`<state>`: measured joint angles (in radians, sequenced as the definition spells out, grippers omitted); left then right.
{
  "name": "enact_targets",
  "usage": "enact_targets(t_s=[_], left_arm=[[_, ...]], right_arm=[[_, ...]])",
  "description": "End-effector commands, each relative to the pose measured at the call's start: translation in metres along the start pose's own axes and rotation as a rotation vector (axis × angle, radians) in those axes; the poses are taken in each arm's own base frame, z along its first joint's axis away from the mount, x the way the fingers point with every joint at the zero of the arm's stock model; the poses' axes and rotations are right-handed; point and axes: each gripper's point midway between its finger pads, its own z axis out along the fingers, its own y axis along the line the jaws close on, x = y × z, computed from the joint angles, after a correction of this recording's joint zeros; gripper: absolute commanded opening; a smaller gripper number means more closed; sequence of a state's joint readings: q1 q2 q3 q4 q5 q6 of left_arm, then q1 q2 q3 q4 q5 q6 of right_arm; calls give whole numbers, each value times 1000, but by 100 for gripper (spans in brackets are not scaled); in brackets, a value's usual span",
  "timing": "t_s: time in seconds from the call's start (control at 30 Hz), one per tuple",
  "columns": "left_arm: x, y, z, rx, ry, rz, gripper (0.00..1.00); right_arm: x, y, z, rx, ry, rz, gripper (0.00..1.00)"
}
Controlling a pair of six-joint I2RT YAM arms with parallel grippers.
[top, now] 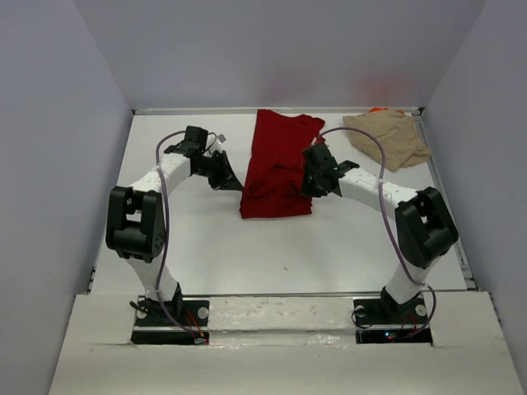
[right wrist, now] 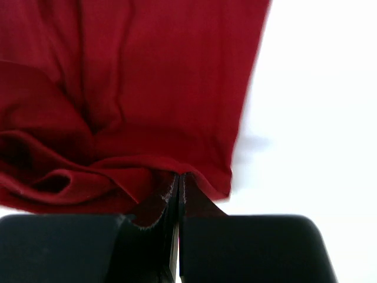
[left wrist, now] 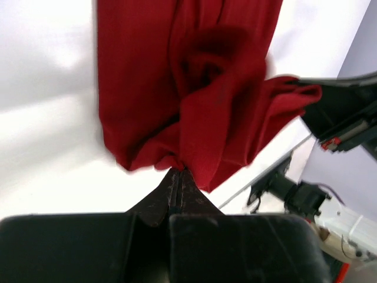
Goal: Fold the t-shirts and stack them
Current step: Fold the tshirt
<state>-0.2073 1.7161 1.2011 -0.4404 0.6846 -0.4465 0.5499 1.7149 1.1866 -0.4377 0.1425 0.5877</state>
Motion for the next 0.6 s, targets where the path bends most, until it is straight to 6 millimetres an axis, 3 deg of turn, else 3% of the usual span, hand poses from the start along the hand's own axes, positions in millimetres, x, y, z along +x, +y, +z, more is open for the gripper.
enact_targets(t_s=[0.0, 0.17, 0.57], left_arm=[[-46, -24, -7, 9, -80, 76, 0], [-70, -32, -3, 9, -98, 83, 0], [-101, -42, 6, 17, -105, 94, 0]], right_arm=[[-44, 14, 1, -26, -94, -47, 0], [-69, 15, 0, -32, -127, -56, 0], [-90, -1, 20, -7, -110, -32, 0]])
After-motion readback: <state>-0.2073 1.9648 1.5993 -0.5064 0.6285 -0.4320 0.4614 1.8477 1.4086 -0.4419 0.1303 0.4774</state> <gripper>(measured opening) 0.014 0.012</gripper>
